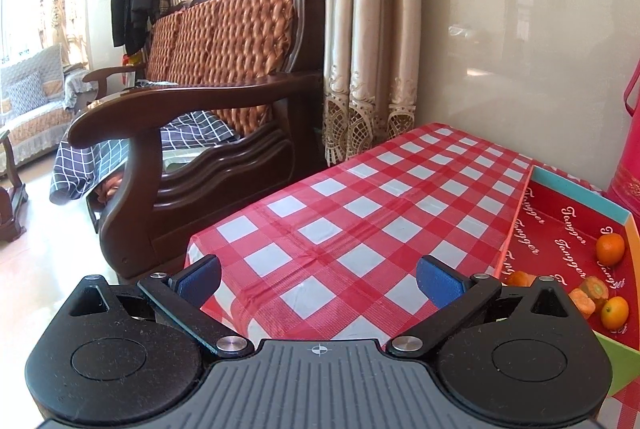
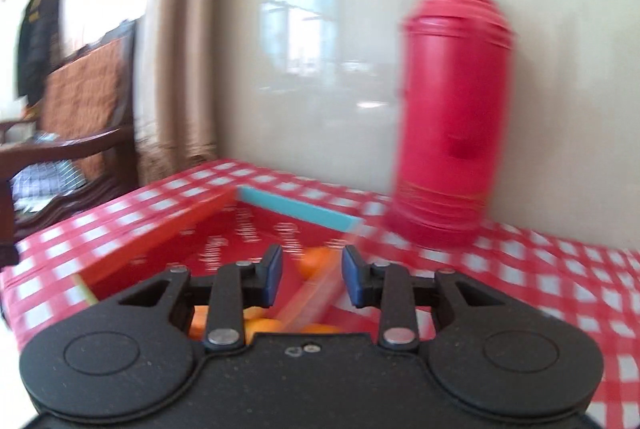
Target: Organize fruits
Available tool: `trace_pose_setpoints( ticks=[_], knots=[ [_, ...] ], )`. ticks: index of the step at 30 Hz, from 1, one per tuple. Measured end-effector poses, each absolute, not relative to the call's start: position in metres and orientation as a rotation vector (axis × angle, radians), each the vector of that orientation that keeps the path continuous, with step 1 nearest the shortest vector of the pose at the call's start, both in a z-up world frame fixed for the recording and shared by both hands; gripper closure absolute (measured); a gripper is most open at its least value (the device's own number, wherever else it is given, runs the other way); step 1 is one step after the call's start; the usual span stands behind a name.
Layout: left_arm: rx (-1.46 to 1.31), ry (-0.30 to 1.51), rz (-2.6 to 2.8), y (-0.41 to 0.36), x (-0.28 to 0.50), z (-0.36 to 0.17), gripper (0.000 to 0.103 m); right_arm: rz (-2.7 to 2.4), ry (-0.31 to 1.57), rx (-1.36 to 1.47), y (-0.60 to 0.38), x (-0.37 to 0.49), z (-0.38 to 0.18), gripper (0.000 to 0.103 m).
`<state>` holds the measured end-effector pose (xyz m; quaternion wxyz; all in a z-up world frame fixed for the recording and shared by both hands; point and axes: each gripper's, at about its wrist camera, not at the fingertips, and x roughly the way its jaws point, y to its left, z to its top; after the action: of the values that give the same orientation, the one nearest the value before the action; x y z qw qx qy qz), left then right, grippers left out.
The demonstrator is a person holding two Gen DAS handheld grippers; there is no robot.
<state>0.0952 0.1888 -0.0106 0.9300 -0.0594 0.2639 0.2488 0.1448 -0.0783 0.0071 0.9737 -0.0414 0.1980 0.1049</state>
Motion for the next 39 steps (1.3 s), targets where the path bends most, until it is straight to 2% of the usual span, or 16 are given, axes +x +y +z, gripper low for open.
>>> trace_pose_setpoints(
  ticks=[5,7,9,11,12,13,16,18,22,32,35,36,39],
  knots=[
    [-0.151,0.549,0.52,0.199,0.092,-0.011,0.0,0.261,0.458,-0.134,-0.045,0.156,0.001,0.078],
    [-0.15,0.55,0.522,0.201,0.092,-0.012,0.0,0.244,0.463,-0.115,-0.048,0.155,0.0,0.066],
    [-0.142,0.54,0.518,0.2,0.09,-0.011,0.0,0.222,0.46,-0.071,-0.063,0.149,-0.002,0.063],
    [-0.134,0.534,0.514,0.2,0.09,-0.011,0.0,0.185,0.472,-0.037,-0.086,0.143,-0.005,0.05],
    [-0.134,0.534,0.511,0.2,0.091,-0.01,0.0,0.159,0.476,-0.018,-0.1,0.141,-0.008,0.039],
    [-0.137,0.534,0.509,0.2,0.091,-0.01,0.0,0.143,0.476,0.006,-0.113,0.138,-0.011,0.039],
    [-0.146,0.541,0.502,0.199,0.094,-0.01,0.0,0.121,0.539,0.043,-0.143,0.144,-0.02,0.05],
    [-0.145,0.546,0.497,0.196,0.096,-0.011,0.0,0.115,0.578,0.072,-0.154,0.149,-0.026,0.049],
    [-0.132,0.554,0.494,0.191,0.099,-0.012,0.0,0.204,0.628,0.188,-0.16,0.152,-0.034,0.069],
    [-0.114,0.561,0.493,0.187,0.101,-0.013,0.0,0.231,0.662,0.199,-0.147,0.167,-0.044,0.067],
    [-0.104,0.561,0.497,0.187,0.101,-0.013,0.0,0.251,0.705,0.207,-0.142,0.173,-0.052,0.07],
    [-0.103,0.56,0.498,0.187,0.101,-0.013,0.0,0.261,0.704,0.212,-0.141,0.172,-0.053,0.074],
    [-0.111,0.564,0.5,0.189,0.102,-0.014,0.0,0.249,0.677,0.162,-0.135,0.166,-0.052,0.075]
  ],
)
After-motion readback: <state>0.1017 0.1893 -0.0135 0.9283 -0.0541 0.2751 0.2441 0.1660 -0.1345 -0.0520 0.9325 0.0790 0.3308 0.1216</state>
